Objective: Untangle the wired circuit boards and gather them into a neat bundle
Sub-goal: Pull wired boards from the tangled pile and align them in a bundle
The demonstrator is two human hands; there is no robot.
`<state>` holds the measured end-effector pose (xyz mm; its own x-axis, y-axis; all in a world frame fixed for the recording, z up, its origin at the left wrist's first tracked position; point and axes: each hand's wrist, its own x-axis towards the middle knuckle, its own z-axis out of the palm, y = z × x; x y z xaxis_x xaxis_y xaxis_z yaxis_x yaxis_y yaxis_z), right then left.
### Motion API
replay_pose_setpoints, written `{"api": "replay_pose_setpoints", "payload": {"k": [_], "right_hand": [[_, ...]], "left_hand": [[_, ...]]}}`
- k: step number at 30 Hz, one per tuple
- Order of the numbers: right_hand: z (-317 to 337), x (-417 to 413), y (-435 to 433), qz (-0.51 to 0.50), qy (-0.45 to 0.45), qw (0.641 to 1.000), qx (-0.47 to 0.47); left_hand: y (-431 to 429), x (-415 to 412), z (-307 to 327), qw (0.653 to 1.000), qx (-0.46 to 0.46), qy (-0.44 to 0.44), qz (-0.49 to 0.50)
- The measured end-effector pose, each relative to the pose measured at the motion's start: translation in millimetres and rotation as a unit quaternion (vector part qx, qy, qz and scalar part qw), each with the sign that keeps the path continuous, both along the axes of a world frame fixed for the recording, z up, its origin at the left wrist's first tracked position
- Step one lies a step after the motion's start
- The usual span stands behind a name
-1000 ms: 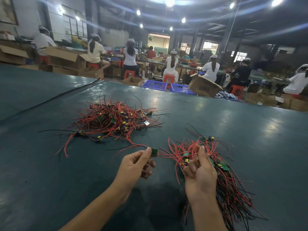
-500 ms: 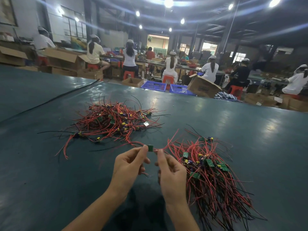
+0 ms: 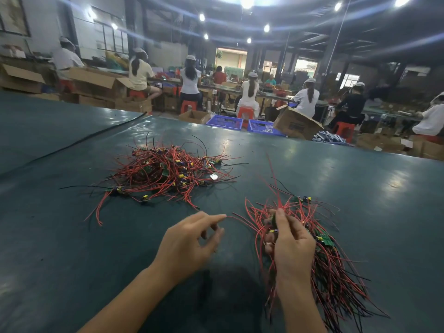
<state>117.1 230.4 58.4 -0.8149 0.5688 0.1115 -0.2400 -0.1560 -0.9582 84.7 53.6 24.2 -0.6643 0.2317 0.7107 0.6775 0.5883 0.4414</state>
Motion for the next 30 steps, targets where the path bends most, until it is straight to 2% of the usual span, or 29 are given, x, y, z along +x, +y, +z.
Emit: {"api": "replay_pose_setpoints", "payload": {"k": [2, 4, 7, 10, 14, 18, 21, 25, 30], "right_hand": [[-5.1, 0.1, 14.6, -0.072, -0.039, 0.975, 0.205], [-12.0, 1.6, 23.1, -0.12, -0.111, 0.917, 0.364], [-17.5, 4.1, 25.5, -0.113, -0.221, 0.855, 0.455], [-17.5, 5.6, 23.0, -0.103, -0.255, 0.84, 0.469], [-11.7, 7.7, 3.2, -0.1, -0.158, 0.862, 0.47], [-17.2, 9.3, -23.7, -0.032, -0.082, 0.861, 0.501], [-24.0, 9.7, -31.7, 0.012, -0.068, 0.849, 0.523], [-28.2, 7.6, -31.5, 0.025, -0.059, 0.851, 0.522], [-32.0, 5.5, -32.3, 0.037, -0.036, 0.858, 0.512]], "left_hand": [[-11.0, -10.1, -2.3, 0.998, -0.01, -0.024, 0.058], [-23.6, -21.7, -6.0, 0.992, -0.026, -0.057, 0.112], [-42.7, -36.9, -11.7, 0.971, -0.07, -0.107, 0.204], [-63.5, -52.4, -17.6, 0.94, -0.105, -0.173, 0.276], [-83.1, -72.5, -23.4, 0.907, -0.092, -0.275, 0.306], [-89.8, -87.6, -24.4, 0.894, -0.137, -0.287, 0.316], [-98.6, -93.6, -23.1, 0.905, -0.1, -0.246, 0.332], [-94.7, -84.9, -23.6, 0.941, -0.046, -0.176, 0.286], [-73.6, -53.0, -10.1, 0.981, 0.045, 0.002, 0.186]]}}
